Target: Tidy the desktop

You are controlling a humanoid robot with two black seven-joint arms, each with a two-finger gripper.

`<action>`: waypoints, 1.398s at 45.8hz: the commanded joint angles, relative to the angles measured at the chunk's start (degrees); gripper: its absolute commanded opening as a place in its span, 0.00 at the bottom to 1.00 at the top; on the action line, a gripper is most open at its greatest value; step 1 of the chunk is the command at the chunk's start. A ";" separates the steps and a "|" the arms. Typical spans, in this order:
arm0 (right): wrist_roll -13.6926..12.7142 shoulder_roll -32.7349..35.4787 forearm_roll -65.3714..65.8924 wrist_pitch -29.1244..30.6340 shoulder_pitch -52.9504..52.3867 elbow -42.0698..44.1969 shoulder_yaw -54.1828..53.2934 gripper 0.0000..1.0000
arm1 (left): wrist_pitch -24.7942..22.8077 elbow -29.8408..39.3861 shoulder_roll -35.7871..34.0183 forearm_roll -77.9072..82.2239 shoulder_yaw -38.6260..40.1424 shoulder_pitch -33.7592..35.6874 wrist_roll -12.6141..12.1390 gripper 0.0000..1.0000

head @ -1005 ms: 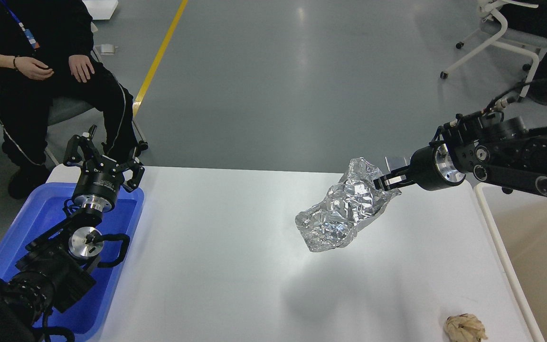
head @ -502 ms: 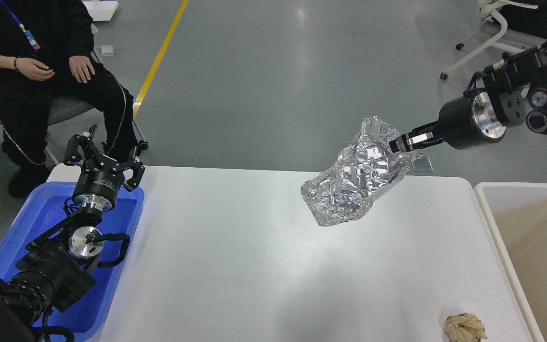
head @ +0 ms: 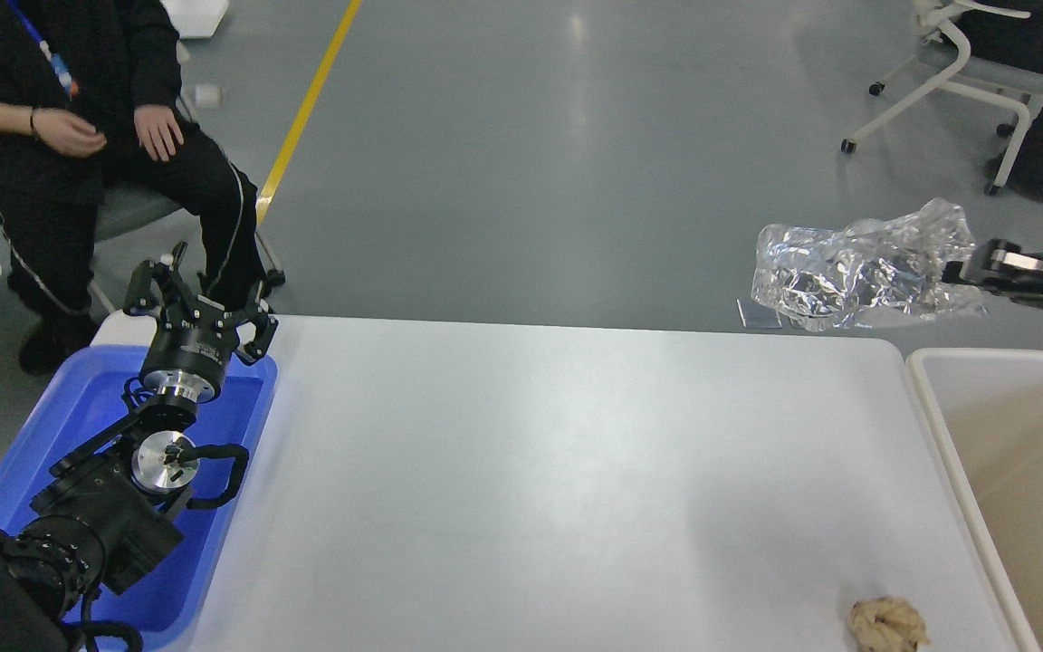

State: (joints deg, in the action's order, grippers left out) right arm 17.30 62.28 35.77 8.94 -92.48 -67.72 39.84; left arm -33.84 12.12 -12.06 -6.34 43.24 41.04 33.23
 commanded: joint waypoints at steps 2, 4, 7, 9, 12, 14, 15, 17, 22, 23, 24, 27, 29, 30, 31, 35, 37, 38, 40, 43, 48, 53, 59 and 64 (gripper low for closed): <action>0.19 8.82 -13.87 -4.98 24.25 7.51 -14.86 0.00 | 0.00 0.01 0.02 0.01 0.00 0.00 0.00 1.00; 0.19 8.47 -17.21 -5.69 28.21 9.44 -17.06 0.00 | 0.00 0.01 0.02 0.01 0.00 0.00 0.00 1.00; 0.19 7.68 -22.05 -6.48 34.01 11.99 -19.35 0.00 | 0.00 0.01 0.02 0.01 0.00 0.00 0.00 1.00; 0.19 6.71 -24.60 -7.01 37.26 13.75 -20.67 0.00 | 0.00 0.01 0.02 0.01 0.00 0.00 0.00 1.00; 0.10 5.05 -27.76 -7.97 41.13 16.56 -22.25 0.00 | 0.00 0.01 0.02 0.01 0.00 0.00 0.00 1.00; 0.01 3.64 -30.05 -8.50 43.68 18.49 -22.87 0.00 | 0.00 0.01 0.02 0.01 0.00 0.00 0.00 1.00; -0.08 2.85 -31.19 -8.76 45.00 19.46 -23.05 0.00 | 0.00 0.01 0.02 0.01 0.00 0.00 0.00 1.00; -0.16 1.36 -33.82 -9.12 47.11 21.39 -23.14 0.00 | 0.00 0.01 0.02 0.01 0.00 0.00 0.00 1.00; -0.43 -2.51 -41.29 -9.65 50.81 26.67 -23.14 0.00 | 0.00 0.01 0.02 0.01 0.00 0.00 0.00 1.00; -0.52 -3.39 -42.61 -9.73 51.69 27.63 -23.14 0.00 | 0.00 0.01 0.02 0.01 0.00 0.00 0.00 1.00; -0.60 -4.18 -44.02 -9.82 52.48 28.51 -23.14 0.00 | 0.00 0.01 0.02 0.01 0.00 0.00 0.00 1.00; -0.95 -6.64 -47.45 -10.79 54.68 30.89 -23.14 0.00 | 0.00 0.01 0.02 0.01 0.00 0.00 0.00 1.00; -1.22 -8.49 -49.21 -11.58 55.73 32.38 -23.14 0.00 | 0.00 0.01 0.02 0.01 0.00 0.00 0.00 1.00; -1.39 -9.63 -49.74 -12.01 56.17 33.26 -23.14 0.00 | 0.00 0.01 0.02 0.01 0.00 0.00 0.00 1.00; -1.66 -10.86 -50.35 -12.37 56.61 34.23 -23.14 0.00 | 0.00 0.01 0.02 0.01 0.00 0.00 0.00 1.00; -2.62 -15.60 -52.90 -13.69 58.28 38.53 -23.40 0.00 | 0.00 0.01 0.02 0.01 0.00 0.00 0.00 1.00; -3.15 -17.89 -54.48 -13.95 59.16 40.82 -23.84 0.00 | 0.00 0.01 0.02 0.01 0.00 0.00 0.00 1.00; -3.41 -19.03 -55.10 -14.13 59.69 42.05 -24.19 0.00 | 0.00 0.01 0.02 0.01 0.00 0.00 0.00 1.00; -4.12 -21.23 -55.98 -14.30 60.65 44.59 -24.80 0.00 | 0.00 0.01 0.02 0.01 0.00 0.00 0.00 1.00; -5.43 -24.66 -56.07 -14.48 61.54 49.07 -26.21 0.00 | 0.00 0.01 0.11 0.01 0.00 0.00 0.00 1.00; -7.28 -29.14 -55.99 -14.74 63.12 55.93 -29.90 0.00 | 0.00 0.01 0.02 0.01 0.00 0.00 0.00 1.00; -7.90 -32.22 -55.28 -15.18 64.08 59.63 -32.27 0.00 | 0.00 0.01 0.11 0.01 0.00 0.00 0.00 1.00; -7.90 -32.66 -55.28 -15.80 64.17 59.99 -32.45 0.00 | 0.00 0.01 0.02 0.01 0.00 0.00 0.00 1.00; -7.99 -32.40 -55.28 -15.80 64.09 60.08 -32.45 0.00 | 0.00 0.01 0.02 0.01 0.00 0.00 0.00 1.00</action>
State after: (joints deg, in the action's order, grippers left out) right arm 10.17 32.59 -19.01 -6.19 -29.48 -11.40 8.99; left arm -33.84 12.13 -12.01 -6.33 43.25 41.05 33.22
